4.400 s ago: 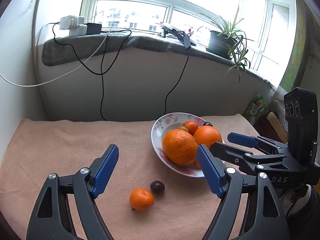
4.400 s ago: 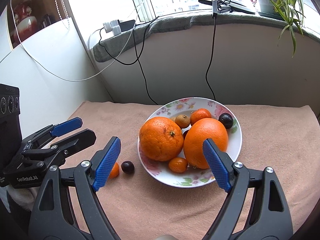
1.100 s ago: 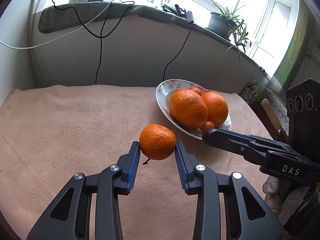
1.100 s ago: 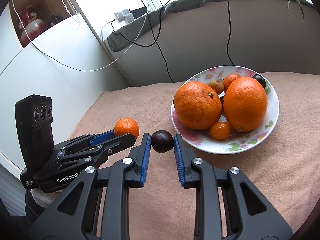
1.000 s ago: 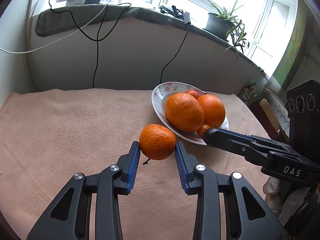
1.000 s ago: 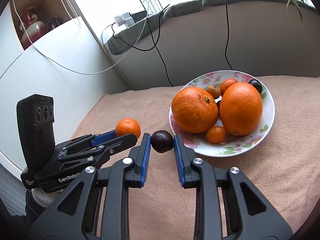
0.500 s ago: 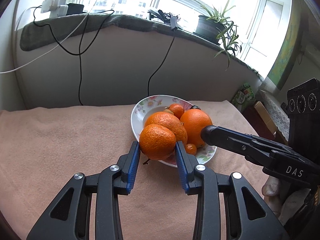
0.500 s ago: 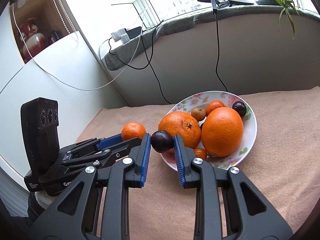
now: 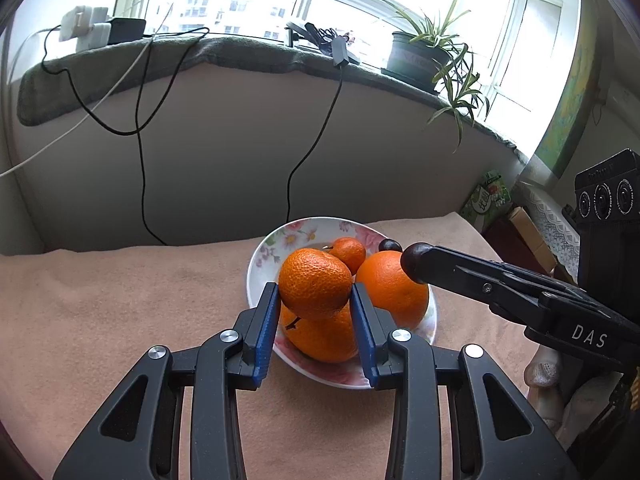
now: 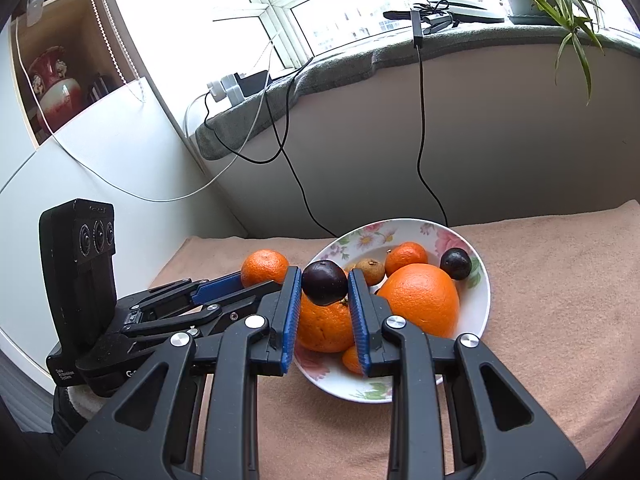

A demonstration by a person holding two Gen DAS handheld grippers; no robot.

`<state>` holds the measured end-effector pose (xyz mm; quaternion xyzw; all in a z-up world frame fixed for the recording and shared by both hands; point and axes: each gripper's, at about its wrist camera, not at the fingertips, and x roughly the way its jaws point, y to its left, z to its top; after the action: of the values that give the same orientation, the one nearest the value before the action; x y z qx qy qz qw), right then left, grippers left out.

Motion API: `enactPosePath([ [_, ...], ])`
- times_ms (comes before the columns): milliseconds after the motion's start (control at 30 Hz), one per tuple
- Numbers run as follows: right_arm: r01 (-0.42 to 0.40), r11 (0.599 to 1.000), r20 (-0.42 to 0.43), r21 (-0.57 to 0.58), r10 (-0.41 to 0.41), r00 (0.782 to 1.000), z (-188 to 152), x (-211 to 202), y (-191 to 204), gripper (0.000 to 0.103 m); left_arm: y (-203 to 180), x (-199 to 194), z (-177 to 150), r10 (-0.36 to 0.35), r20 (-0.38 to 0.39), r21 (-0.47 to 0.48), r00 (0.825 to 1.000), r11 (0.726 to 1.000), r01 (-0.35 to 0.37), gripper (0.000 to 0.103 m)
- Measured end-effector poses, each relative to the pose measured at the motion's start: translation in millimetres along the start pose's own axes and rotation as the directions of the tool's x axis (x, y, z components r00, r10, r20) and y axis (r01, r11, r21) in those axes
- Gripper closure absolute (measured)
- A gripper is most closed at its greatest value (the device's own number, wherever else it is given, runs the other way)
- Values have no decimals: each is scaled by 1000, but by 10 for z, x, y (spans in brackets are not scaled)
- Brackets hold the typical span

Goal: Organize fruits
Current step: 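Carry the tangerine and the plum over the bowl with both tools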

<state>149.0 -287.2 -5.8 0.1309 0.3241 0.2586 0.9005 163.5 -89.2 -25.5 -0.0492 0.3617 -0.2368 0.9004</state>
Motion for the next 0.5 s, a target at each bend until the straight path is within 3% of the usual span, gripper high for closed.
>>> enactPosePath([
  [500, 46, 999, -17, -5, -46, 999, 153, 251, -169, 78, 106, 277, 234, -18, -21, -10, 1000, 1000, 17, 69],
])
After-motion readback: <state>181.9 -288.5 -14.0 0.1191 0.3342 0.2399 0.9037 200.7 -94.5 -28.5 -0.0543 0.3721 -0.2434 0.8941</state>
